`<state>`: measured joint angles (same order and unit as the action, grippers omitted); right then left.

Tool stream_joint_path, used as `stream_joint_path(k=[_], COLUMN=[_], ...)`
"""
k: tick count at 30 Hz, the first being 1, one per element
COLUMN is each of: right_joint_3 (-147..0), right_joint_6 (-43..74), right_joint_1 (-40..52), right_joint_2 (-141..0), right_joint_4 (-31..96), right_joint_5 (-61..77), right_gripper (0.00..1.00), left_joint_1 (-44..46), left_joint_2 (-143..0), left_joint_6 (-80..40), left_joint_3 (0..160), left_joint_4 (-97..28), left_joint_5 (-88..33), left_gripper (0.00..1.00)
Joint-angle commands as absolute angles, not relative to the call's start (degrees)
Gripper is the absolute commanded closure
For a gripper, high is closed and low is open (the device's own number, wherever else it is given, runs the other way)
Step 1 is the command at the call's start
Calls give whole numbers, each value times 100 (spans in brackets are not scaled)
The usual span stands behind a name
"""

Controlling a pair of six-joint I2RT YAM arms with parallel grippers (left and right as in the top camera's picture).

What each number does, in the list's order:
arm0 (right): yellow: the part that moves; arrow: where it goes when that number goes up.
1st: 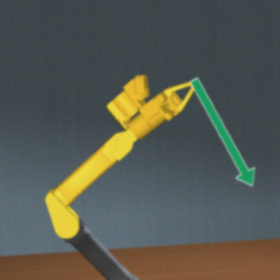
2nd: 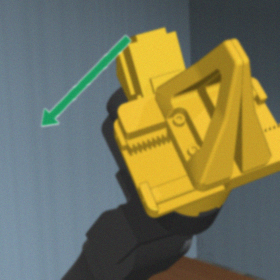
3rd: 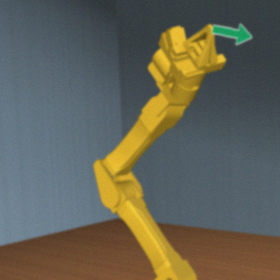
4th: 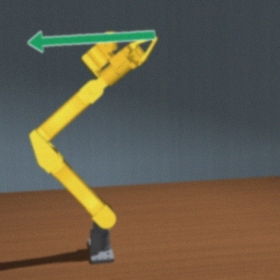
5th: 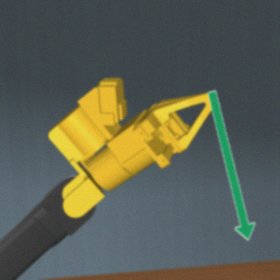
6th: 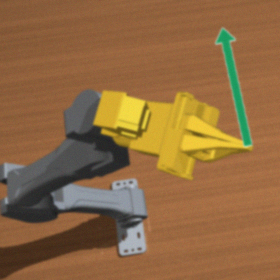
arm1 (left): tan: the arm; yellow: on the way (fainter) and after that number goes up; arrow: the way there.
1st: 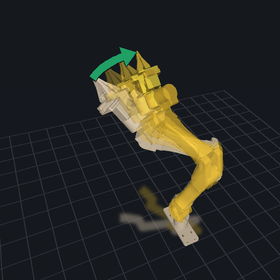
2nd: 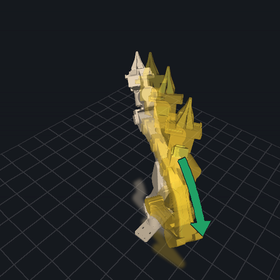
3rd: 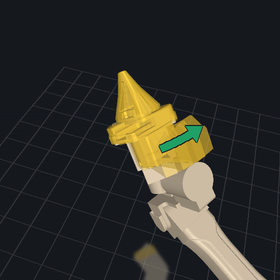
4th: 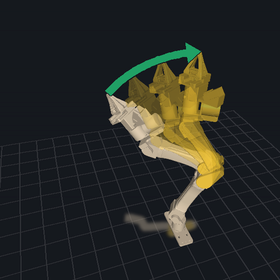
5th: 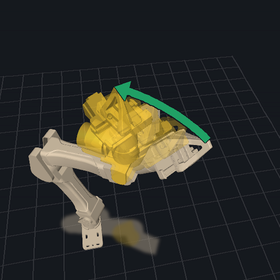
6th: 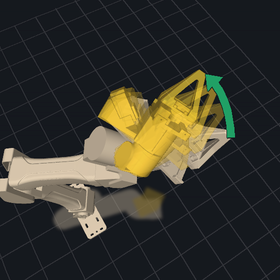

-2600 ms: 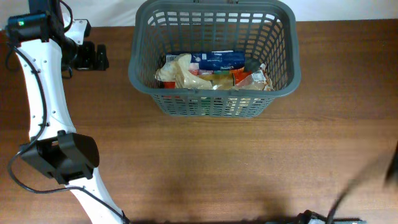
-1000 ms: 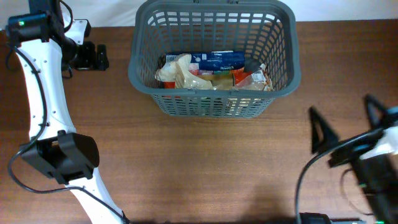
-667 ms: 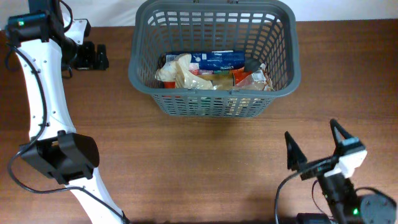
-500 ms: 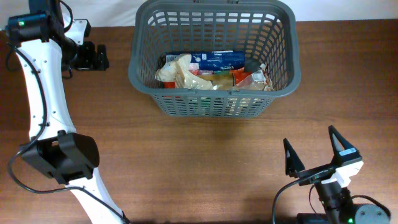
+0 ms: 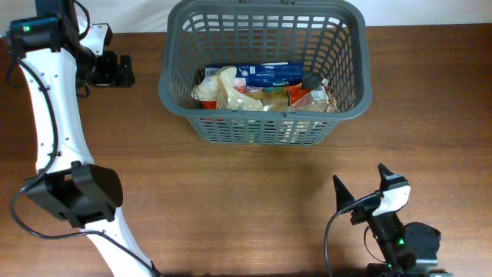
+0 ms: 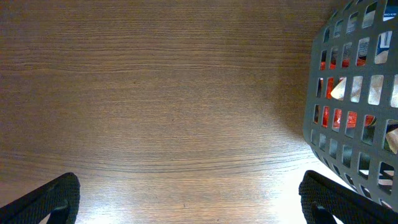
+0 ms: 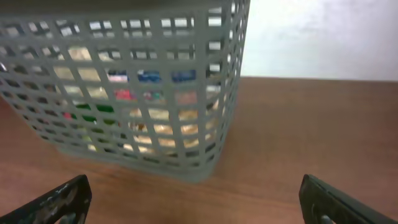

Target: Pack container

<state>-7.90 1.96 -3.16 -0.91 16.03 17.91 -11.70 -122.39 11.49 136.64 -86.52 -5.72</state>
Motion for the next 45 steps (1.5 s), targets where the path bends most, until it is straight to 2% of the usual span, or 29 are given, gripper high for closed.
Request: stream_joint_path(k=[1,31,39,45], right_joint_3=[-569,-445,-445,-445], right_joint_6=[237,235,235,235], right_joint_1=[-259,-259,-259,-259], right_joint_2=[-19,-21,-21,-21], right_joint_4=[1555,1387,1387,1387], right_joint_5=[1802,1951,1951,1951], right_gripper=[1,1,1,1], left_joint_1=[-1177,-1170,-1076,-1011], left_joint_2=[-12228,-12130,-10492,-8228], left_joint_6=[1118,1118,1118,1120], left_joint_3=[13633,13620,13417,10892], left_joint_4=[-8654,-8654,-8648,-8038], left_joint_5=[-574,-572,-572,-390], left_gripper=[1,1,1,1])
